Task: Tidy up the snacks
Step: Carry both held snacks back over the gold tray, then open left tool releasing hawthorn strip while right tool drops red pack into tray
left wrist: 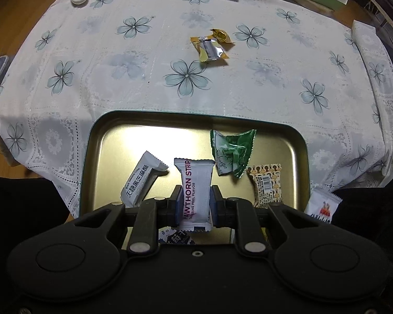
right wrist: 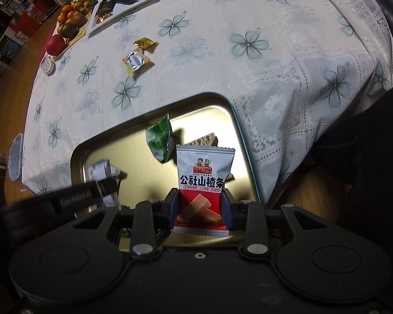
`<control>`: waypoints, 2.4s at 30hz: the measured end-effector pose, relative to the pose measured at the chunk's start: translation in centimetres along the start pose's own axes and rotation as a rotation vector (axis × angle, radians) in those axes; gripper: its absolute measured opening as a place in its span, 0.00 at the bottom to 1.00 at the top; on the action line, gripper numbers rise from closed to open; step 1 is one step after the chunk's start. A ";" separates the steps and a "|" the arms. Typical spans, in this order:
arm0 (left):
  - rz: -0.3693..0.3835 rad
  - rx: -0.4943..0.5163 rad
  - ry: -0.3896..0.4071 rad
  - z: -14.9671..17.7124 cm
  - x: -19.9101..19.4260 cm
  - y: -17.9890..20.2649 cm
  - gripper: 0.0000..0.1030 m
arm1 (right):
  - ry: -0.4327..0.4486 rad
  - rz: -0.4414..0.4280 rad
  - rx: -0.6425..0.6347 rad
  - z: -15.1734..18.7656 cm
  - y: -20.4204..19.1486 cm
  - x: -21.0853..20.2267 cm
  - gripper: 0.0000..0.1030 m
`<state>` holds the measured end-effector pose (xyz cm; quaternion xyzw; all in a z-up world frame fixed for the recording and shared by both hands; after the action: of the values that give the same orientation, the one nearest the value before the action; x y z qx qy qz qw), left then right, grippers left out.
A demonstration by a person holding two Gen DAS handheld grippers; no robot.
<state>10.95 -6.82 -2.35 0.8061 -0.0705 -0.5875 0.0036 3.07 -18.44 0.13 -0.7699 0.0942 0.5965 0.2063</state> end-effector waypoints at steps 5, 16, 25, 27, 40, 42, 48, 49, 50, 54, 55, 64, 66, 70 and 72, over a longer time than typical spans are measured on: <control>-0.014 -0.015 -0.004 -0.5 0.4 -0.3 0.27 | -0.006 0.004 -0.022 0.3 -0.7 -0.1 0.34; -0.021 -0.090 -0.008 0.6 0.1 -3.0 0.34 | 0.008 -0.023 -0.080 0.5 -2.4 -0.7 0.34; -0.029 -0.116 -0.010 1.9 0.0 -4.3 0.34 | 0.061 -0.075 -0.136 1.0 -4.4 -2.3 0.44; -0.029 -0.119 -0.012 2.2 0.1 -4.4 0.34 | 0.068 -0.055 -0.136 1.1 -4.3 -2.3 0.43; -0.033 -0.110 -0.040 4.6 0.8 -3.8 0.42 | -0.055 0.064 -0.135 2.2 -2.5 0.7 0.43; -0.028 -0.111 -0.053 5.0 1.1 -3.8 0.42 | -0.080 0.095 -0.139 2.4 -2.2 1.4 0.43; -0.021 -0.119 -0.080 6.2 1.8 -4.0 0.42 | -0.149 0.132 -0.143 3.4 -1.5 3.2 0.43; -0.020 -0.122 -0.083 6.3 1.9 -4.0 0.42 | -0.162 0.130 -0.142 3.7 -1.5 3.4 0.43; -0.021 -0.125 -0.085 6.5 1.9 -4.1 0.42 | -0.170 0.130 -0.142 3.8 -1.5 3.6 0.43; -0.023 -0.131 -0.085 7.1 1.8 -4.2 0.42 | -0.181 0.133 -0.139 4.2 -1.2 3.9 0.43; -0.025 -0.131 -0.083 7.2 1.8 -4.3 0.42 | -0.185 0.132 -0.137 4.2 -1.2 4.0 0.43; -0.044 -0.116 -0.078 8.3 1.9 -4.2 0.42 | -0.202 0.132 -0.112 4.5 -0.2 4.3 0.43; -0.050 -0.110 -0.079 8.4 1.9 -4.1 0.42 | -0.205 0.130 -0.107 4.4 -0.1 4.4 0.43; -0.070 -0.095 -0.068 8.5 1.8 -3.9 0.42 | -0.206 0.126 -0.103 4.3 -0.1 4.4 0.43; -0.078 -0.089 -0.062 8.6 1.7 -3.9 0.42 | -0.205 0.125 -0.103 4.3 0.0 4.4 0.43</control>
<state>3.78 -2.53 -6.94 0.7888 -0.0129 -0.6144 0.0144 0.54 -16.12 -4.98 -0.7072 0.0895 0.6877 0.1374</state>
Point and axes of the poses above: each gripper's, at about its wrist camera, not at the fingertips, and x roughly the way its jaws point, y to its right, z to its underside, the point moved 7 cm from there along x, roughly the way its jaws point, and after that the axes turned 2 degrees about y, right-handed, at the moved point
